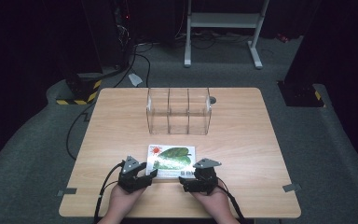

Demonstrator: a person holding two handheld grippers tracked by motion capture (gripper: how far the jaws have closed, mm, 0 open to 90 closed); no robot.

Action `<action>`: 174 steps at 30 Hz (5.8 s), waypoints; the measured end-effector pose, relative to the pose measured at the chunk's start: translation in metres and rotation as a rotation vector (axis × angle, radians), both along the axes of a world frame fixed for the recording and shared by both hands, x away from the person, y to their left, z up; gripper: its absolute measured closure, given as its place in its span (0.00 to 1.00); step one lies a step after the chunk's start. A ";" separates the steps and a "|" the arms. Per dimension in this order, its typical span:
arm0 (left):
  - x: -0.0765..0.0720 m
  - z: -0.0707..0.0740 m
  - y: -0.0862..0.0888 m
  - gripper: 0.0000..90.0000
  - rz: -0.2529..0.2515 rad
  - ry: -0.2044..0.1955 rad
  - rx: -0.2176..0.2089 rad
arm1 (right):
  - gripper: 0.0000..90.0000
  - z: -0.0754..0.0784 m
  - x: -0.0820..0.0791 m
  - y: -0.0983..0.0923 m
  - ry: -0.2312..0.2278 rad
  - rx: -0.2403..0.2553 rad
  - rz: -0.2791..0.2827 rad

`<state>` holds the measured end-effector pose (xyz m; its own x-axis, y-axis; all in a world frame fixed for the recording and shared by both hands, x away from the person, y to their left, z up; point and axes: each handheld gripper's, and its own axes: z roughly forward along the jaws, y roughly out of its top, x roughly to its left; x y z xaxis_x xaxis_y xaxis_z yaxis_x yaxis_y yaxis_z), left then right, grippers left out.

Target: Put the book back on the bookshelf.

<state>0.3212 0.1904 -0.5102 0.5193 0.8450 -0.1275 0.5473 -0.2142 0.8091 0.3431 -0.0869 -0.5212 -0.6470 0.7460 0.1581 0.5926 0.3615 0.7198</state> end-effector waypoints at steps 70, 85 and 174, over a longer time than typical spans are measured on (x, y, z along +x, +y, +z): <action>0.037 0.003 0.000 0.49 -0.075 0.094 -0.111 | 0.20 -0.003 -0.007 0.008 -0.060 -0.117 -0.035; 0.035 0.003 0.002 0.57 -0.100 0.064 -0.080 | 0.19 -0.002 -0.006 0.007 -0.057 -0.136 -0.008; -0.004 0.010 -0.007 0.73 -0.235 -0.344 0.093 | 0.16 0.005 0.062 -0.013 0.110 0.187 -0.048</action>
